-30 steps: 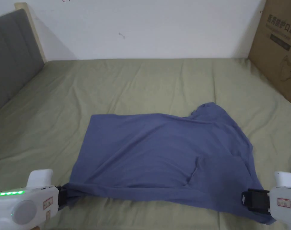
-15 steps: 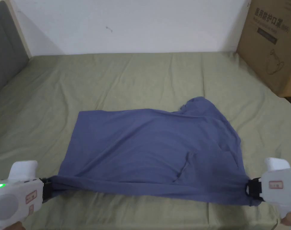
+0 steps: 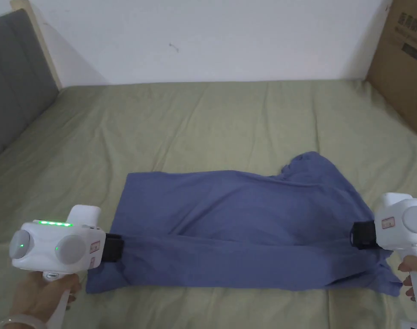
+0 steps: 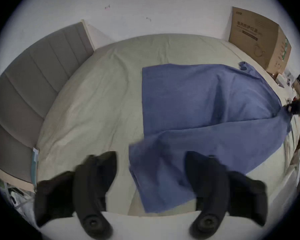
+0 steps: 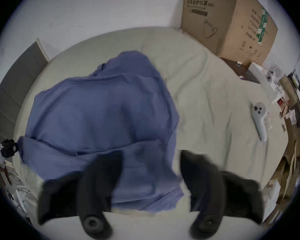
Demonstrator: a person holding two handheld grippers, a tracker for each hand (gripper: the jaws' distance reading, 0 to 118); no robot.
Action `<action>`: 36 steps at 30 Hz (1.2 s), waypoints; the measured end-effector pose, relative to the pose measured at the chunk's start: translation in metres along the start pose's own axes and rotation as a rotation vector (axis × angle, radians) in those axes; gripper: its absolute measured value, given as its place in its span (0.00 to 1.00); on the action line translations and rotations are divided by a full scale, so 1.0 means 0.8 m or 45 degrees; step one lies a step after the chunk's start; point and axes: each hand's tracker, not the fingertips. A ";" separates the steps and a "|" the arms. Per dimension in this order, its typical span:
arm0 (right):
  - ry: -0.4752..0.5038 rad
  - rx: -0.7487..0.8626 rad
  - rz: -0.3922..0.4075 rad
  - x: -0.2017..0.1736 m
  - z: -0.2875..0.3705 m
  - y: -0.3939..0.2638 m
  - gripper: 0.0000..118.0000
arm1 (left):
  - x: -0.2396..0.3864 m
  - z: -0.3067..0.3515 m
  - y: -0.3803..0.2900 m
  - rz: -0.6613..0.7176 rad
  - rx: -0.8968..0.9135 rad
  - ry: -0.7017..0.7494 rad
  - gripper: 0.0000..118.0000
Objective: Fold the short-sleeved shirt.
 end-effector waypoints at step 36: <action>0.078 0.234 -0.096 0.053 0.090 -0.083 0.80 | 0.023 0.013 -0.085 0.284 -0.015 -0.083 0.05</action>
